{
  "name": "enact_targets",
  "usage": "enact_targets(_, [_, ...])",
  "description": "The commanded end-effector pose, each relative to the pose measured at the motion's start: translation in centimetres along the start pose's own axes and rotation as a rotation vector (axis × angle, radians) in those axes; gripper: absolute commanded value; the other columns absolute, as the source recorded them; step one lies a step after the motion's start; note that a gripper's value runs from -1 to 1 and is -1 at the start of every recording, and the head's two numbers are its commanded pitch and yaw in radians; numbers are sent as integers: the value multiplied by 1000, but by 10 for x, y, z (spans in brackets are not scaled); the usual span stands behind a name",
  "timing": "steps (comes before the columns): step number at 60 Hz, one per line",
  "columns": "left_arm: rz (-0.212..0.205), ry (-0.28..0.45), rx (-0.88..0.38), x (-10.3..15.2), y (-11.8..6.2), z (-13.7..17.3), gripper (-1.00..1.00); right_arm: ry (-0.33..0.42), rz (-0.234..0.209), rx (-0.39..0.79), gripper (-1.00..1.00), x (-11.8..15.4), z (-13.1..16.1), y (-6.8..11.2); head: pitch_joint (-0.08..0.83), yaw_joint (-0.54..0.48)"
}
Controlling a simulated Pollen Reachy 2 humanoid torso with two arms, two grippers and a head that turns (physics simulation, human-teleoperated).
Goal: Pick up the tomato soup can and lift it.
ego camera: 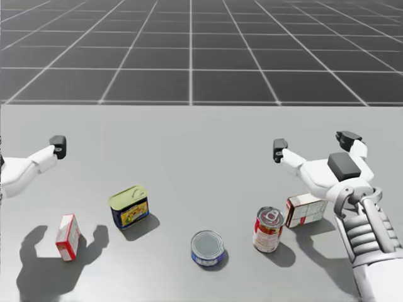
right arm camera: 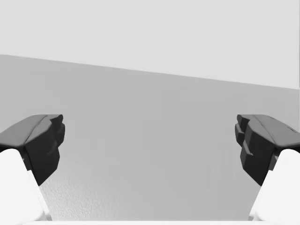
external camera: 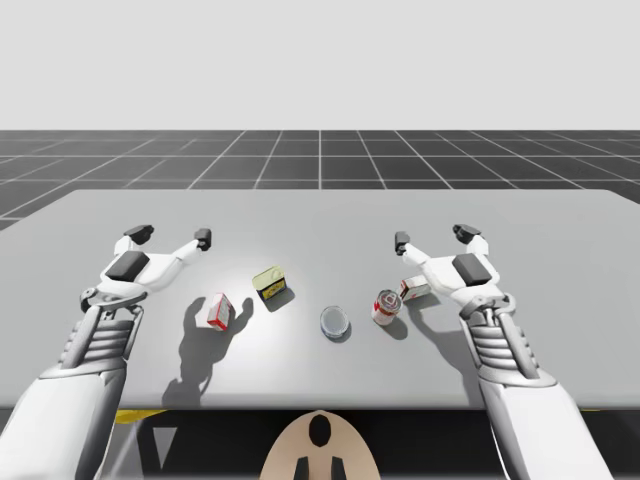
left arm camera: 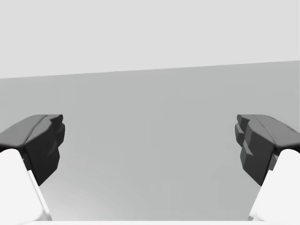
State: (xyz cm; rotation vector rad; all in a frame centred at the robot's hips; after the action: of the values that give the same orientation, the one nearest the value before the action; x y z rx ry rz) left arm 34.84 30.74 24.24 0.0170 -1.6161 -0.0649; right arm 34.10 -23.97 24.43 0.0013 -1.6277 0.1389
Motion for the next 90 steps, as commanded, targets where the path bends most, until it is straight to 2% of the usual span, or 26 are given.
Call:
enact_targets(1, [2, -2, 0, 1, 0, 0, -1000, 4, 3, -1, -1000, -1, -1, 0, 527, -74])
enact_targets(21, [13, -9, -3, 4, -1, 2, -1000, 11, 5, 1, -1000, -3, -3, 0, 672, -277])
enact_targets(35, [18, -15, -4, 5, -1, 2, -1000, 5, 4, 27, -1000, 1, 1, 3, 684, -288])
enact_targets(38, [20, -15, -3, 5, -1, 2, -1000, 24, -38, 54, -1000, 5, 6, 4, 680, -285])
enact_targets(39, [21, -15, -2, 5, -1, 2, -1000, 31, -30, 60, -1000, 8, 12, 5, 680, -280])
enact_targets(42, [22, -16, -1, 6, 0, 3, -1000, 23, -40, 87, -1000, 13, 19, 7, 679, -277])
enact_targets(43, [23, -15, -1, 6, 0, 3, -1000, 42, -45, 91, -1000, 16, 25, 9, 680, -274])
enact_targets(50, [23, -13, -1, 5, -1, 3, -1000, 54, -29, 164, -1000, 25, 58, 22, 686, -265])
enact_targets(56, [24, -10, -1, 5, -1, 3, -1000, 76, -24, 215, -1000, 23, 80, 32, 686, -266])
enact_targets(64, [24, -6, -1, 4, -1, 3, -1000, 99, -35, 256, -1000, 13, 106, 40, 687, -274])
enact_targets(73, [24, -3, -3, 3, -2, 2, -1000, 141, -77, 255, -1000, -14, 124, 44, 691, -277])
enact_targets(81, [22, -1, -5, 3, -2, 1, -1000, 196, -83, 268, -1000, -48, 129, 55, 693, -270])
enact_targets(90, [21, -4, -5, 3, -3, 1, -1000, 261, -105, 274, -1000, -80, 123, 65, 696, -266])
